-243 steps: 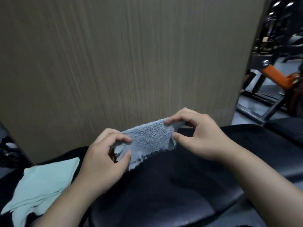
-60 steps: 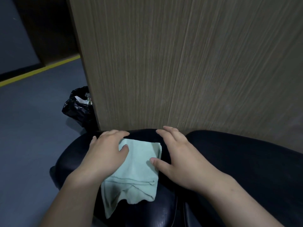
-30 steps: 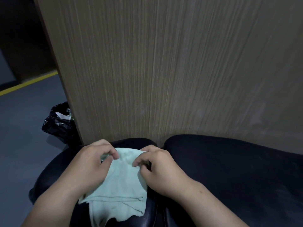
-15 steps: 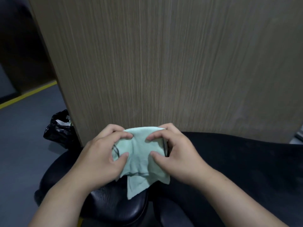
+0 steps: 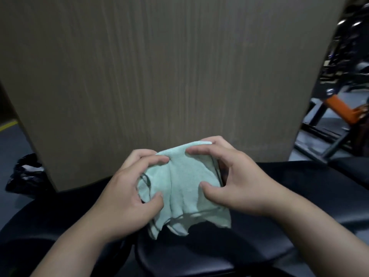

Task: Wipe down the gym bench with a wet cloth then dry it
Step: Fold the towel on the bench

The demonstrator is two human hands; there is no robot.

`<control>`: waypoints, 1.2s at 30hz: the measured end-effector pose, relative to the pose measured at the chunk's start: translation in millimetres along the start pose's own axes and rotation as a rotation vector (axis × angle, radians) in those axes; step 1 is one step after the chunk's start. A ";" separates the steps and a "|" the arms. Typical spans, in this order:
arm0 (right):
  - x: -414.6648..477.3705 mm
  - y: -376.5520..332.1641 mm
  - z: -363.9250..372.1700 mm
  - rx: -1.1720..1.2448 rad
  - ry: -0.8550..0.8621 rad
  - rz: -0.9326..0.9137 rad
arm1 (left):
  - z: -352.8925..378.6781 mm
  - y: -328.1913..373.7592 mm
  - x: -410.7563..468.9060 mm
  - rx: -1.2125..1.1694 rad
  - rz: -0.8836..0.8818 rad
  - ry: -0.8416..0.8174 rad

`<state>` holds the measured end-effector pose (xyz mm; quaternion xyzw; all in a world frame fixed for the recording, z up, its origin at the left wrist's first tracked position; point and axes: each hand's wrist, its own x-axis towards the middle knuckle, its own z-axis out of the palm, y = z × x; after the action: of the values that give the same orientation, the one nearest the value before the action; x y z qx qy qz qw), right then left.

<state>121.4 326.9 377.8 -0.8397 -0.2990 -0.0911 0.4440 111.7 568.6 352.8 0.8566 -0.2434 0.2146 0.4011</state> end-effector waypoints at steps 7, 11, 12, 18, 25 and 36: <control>-54.7 -3.1 -62.6 0.110 0.087 -0.025 | 59.3 52.0 2.2 -0.783 -0.137 0.042; -72.3 -10.5 -91.9 0.135 0.132 -0.037 | 85.2 83.4 4.1 -1.205 -0.360 0.140; -75.4 -11.9 -97.4 0.124 0.134 -0.037 | 89.1 88.4 4.8 -1.211 -0.369 0.151; -90.4 -15.5 -117.9 0.006 0.149 -0.053 | 87.3 103.9 7.5 -0.786 -0.198 0.119; -109.3 -9.8 -128.5 -0.054 0.163 -0.081 | 85.1 128.2 6.3 -0.326 -0.062 0.048; -154.4 19.6 -154.8 -0.347 0.147 -0.053 | 141.8 155.3 -4.0 -0.182 -0.068 0.000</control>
<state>26.1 129.5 390.8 -0.8866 -0.2675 -0.2139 0.3107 41.5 370.4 357.9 0.8244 -0.2328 0.1777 0.4843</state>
